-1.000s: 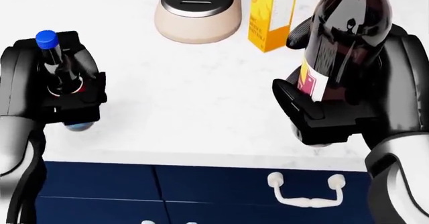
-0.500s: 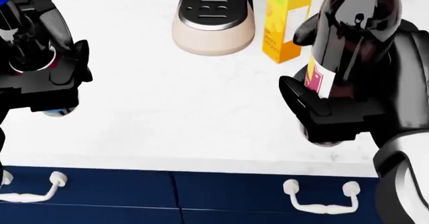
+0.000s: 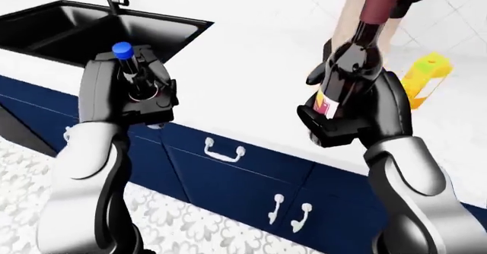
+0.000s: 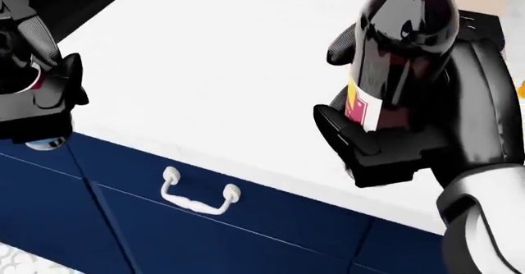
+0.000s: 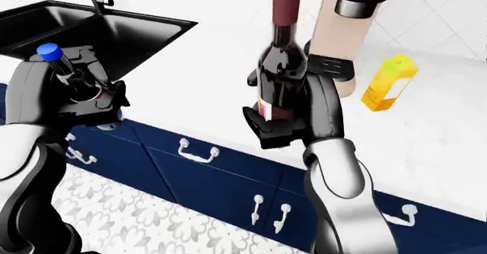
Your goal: Move the drinks to the dining counter.
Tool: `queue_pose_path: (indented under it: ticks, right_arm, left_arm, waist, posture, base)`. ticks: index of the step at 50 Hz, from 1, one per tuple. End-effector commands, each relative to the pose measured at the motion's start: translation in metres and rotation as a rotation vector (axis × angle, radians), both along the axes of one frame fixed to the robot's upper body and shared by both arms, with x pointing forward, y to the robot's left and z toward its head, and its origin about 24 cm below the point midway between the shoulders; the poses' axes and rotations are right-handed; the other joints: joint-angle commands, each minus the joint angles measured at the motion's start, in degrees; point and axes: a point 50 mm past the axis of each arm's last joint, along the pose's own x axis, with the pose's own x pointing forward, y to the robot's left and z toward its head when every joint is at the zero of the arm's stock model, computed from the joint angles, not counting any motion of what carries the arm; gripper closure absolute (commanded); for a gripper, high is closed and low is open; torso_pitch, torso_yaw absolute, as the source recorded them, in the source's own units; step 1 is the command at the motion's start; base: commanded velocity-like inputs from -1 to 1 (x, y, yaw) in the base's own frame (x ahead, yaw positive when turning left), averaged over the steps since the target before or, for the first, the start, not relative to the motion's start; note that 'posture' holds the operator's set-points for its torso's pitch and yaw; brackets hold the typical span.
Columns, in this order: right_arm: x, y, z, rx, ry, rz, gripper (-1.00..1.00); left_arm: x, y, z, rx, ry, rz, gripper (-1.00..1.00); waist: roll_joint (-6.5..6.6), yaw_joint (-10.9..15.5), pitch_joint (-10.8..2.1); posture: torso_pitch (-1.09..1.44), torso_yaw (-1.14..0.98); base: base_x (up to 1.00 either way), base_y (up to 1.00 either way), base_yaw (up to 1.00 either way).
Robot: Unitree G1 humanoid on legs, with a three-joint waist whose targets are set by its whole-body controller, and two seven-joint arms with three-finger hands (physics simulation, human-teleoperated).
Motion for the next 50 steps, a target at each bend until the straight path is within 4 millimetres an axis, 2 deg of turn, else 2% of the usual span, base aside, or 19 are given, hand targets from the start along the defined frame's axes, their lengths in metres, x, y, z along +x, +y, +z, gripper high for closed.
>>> queue_pose_path:
  ticks: [1,7,9,10,11,13,18,21,23,27,30,32,33,37,42,46,48,49,50]
  right_arm:
    - [-0.0074,-0.0061,0.0174,0.010,-0.128,-0.047,1.00]
    - [-0.0073,-0.0043,0.0172,0.007,-0.128,-0.041,1.00]
    - [-0.0083,-0.0030,0.0184,0.006,-0.129,-0.038,1.00]
    - [-0.0087,-0.0028,0.0190,0.006,-0.130,-0.038,1.00]
    - [-0.0087,-0.0029,0.0192,0.005,-0.130,-0.038,1.00]
    - [-0.0088,-0.0029,0.0192,0.005,-0.131,-0.037,1.00]
    - [-0.0085,-0.0026,0.0190,0.003,-0.131,-0.036,1.00]
    - [-0.0087,-0.0019,0.0191,0.005,-0.131,-0.035,1.00]
    - [-0.0077,-0.0018,0.0184,0.004,-0.129,-0.035,1.00]
    - [-0.0078,-0.0017,0.0182,0.005,-0.129,-0.034,1.00]
    - [-0.0079,-0.0016,0.0179,0.005,-0.129,-0.033,1.00]
    - [-0.0078,-0.0017,0.0182,0.005,-0.129,-0.033,1.00]
    - [-0.0077,-0.0018,0.0181,0.006,-0.129,-0.034,1.00]
    - [-0.0071,-0.0019,0.0166,0.005,-0.128,-0.034,1.00]
    - [-0.0076,-0.0016,0.0171,0.004,-0.129,-0.034,1.00]
    - [-0.0082,-0.0023,0.0182,0.004,-0.130,-0.037,1.00]
    - [-0.0080,-0.0023,0.0182,0.003,-0.130,-0.036,1.00]
    - [-0.0077,-0.0024,0.0181,0.003,-0.130,-0.037,1.00]
    - [-0.0076,-0.0024,0.0181,0.002,-0.130,-0.037,1.00]
  left_arm:
    - [-0.0057,-0.0063,0.0161,0.021,-0.108,-0.035,1.00]
    - [-0.0076,-0.0048,0.0179,0.020,-0.111,-0.034,1.00]
    - [-0.0077,-0.0045,0.0180,0.019,-0.111,-0.033,1.00]
    - [-0.0079,-0.0043,0.0183,0.019,-0.112,-0.032,1.00]
    - [-0.0080,-0.0041,0.0185,0.019,-0.112,-0.032,1.00]
    - [-0.0079,-0.0039,0.0187,0.019,-0.113,-0.031,1.00]
    - [-0.0087,-0.0031,0.0175,0.017,-0.111,-0.029,1.00]
    - [-0.0085,-0.0018,0.0166,0.016,-0.110,-0.027,1.00]
    - [-0.0081,-0.0014,0.0154,0.014,-0.109,-0.026,1.00]
    - [-0.0084,-0.0011,0.0154,0.014,-0.108,-0.025,1.00]
    - [-0.0087,-0.0012,0.0152,0.013,-0.107,-0.025,1.00]
    - [-0.0085,-0.0016,0.0149,0.013,-0.107,-0.024,1.00]
    - [-0.0082,-0.0016,0.0148,0.013,-0.107,-0.025,1.00]
    - [-0.0076,-0.0015,0.0129,0.013,-0.105,-0.025,1.00]
    - [-0.0086,-0.0012,0.0135,0.012,-0.106,-0.024,1.00]
    - [-0.0086,-0.0014,0.0139,0.013,-0.107,-0.025,1.00]
    - [-0.0089,-0.0018,0.0148,0.014,-0.107,-0.026,1.00]
    - [-0.0086,-0.0019,0.0147,0.014,-0.107,-0.026,1.00]
    - [-0.0084,-0.0019,0.0147,0.015,-0.107,-0.026,1.00]
  waist:
    - [0.63,-0.4,-1.57]
    - [-0.64,-0.5,-2.35]
    - [-2.27,-0.5,-2.84]
    - [-3.21,-0.8,-4.31]
    - [-1.13,-1.8,-3.24]
    - [-2.40,-1.6,-2.09]
    - [0.06,-1.8,-0.53]
    - [4.84,-1.4,-1.63]
    - [4.72,-1.2,-1.14]
    - [2.11,0.3,-1.86]
    - [-0.36,-0.5,-0.42]
    - [-2.75,-1.0,-0.47]
    - [-5.13,-1.9,-1.39]
    - [-3.92,-1.3,-1.82]
    - [-0.71,-1.6,-1.53]
    - [2.99,-2.0,-1.44]
    - [6.82,-1.8,-2.59]
    - [5.32,-1.4,-2.24]
    - [5.37,-1.3,-2.05]
  posture:
    - [0.00,0.00]
    - [0.00,0.00]
    - [0.00,0.00]
    - [0.00,0.00]
    - [0.00,0.00]
    - [0.00,0.00]
    - [0.00,0.00]
    - [0.00,0.00]
    - [0.00,0.00]
    - [0.00,0.00]
    - [0.00,0.00]
    - [0.00,0.00]
    - [0.00,0.00]
    - [0.00,0.00]
    - [0.00,0.00]
    - [0.00,0.00]
    - [0.00,0.00]
    - [0.00,0.00]
    - [0.00,0.00]
  base:
    - [0.00,0.00,1.00]
    - [0.00,0.00,1.00]
    - [0.00,0.00,1.00]
    - [0.00,0.00,1.00]
    - [0.00,0.00,1.00]
    - [0.00,0.00,1.00]
    - [0.00,0.00,1.00]
    - [0.00,0.00,1.00]
    - [0.00,0.00,1.00]
    - [0.00,0.00,1.00]
    - [0.00,0.00,1.00]
    - [0.00,0.00,1.00]
    - [0.00,0.00,1.00]
    - [0.00,0.00,1.00]
    - [0.00,0.00,1.00]
    - [0.00,0.00,1.00]
    - [0.00,0.00,1.00]
    - [0.00,0.00,1.00]
    - [0.00,0.00,1.00]
